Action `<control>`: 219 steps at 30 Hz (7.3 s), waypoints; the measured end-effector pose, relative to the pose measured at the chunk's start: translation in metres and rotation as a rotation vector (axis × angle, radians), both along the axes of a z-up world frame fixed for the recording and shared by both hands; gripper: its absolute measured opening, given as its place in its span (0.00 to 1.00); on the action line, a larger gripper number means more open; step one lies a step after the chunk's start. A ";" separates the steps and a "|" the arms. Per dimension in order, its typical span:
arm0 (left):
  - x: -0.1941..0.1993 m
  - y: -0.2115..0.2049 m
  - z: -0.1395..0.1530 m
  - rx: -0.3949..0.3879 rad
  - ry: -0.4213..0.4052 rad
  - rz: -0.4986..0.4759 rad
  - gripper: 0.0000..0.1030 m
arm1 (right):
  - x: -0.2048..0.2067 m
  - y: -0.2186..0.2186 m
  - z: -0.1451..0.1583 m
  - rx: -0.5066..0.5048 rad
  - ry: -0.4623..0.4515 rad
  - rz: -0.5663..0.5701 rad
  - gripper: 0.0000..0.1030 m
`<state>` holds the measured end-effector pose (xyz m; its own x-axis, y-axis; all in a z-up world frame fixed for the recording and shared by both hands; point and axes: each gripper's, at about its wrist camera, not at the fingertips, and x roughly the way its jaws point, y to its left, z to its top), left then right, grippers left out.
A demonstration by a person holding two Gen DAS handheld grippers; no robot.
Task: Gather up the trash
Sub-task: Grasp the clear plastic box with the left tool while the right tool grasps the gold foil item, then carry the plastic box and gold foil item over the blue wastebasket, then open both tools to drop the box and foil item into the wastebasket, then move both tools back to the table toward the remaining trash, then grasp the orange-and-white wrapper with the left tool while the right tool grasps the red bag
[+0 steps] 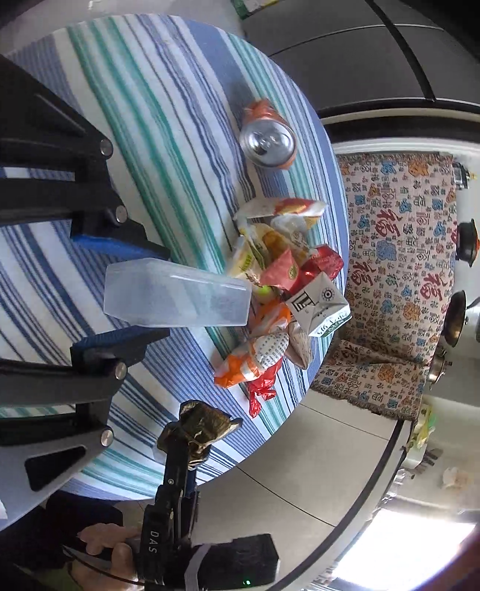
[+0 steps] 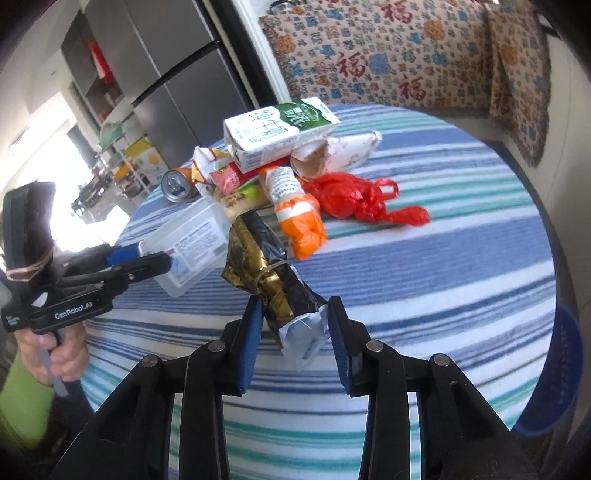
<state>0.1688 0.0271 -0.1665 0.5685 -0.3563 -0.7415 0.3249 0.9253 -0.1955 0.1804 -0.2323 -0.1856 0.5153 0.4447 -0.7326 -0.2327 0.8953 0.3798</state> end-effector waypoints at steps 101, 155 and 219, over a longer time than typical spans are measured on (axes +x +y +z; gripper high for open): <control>0.056 -0.459 -0.058 0.044 0.031 -0.515 0.75 | -0.030 -0.382 -0.019 -0.065 0.075 -0.763 0.61; 0.090 -0.099 -0.042 0.145 -0.052 0.166 0.52 | 0.030 -0.040 -0.009 -0.242 -0.199 -0.075 0.78; 0.051 -0.033 -0.030 0.171 0.078 0.113 0.41 | 0.076 0.034 -0.020 -0.149 0.001 0.158 0.42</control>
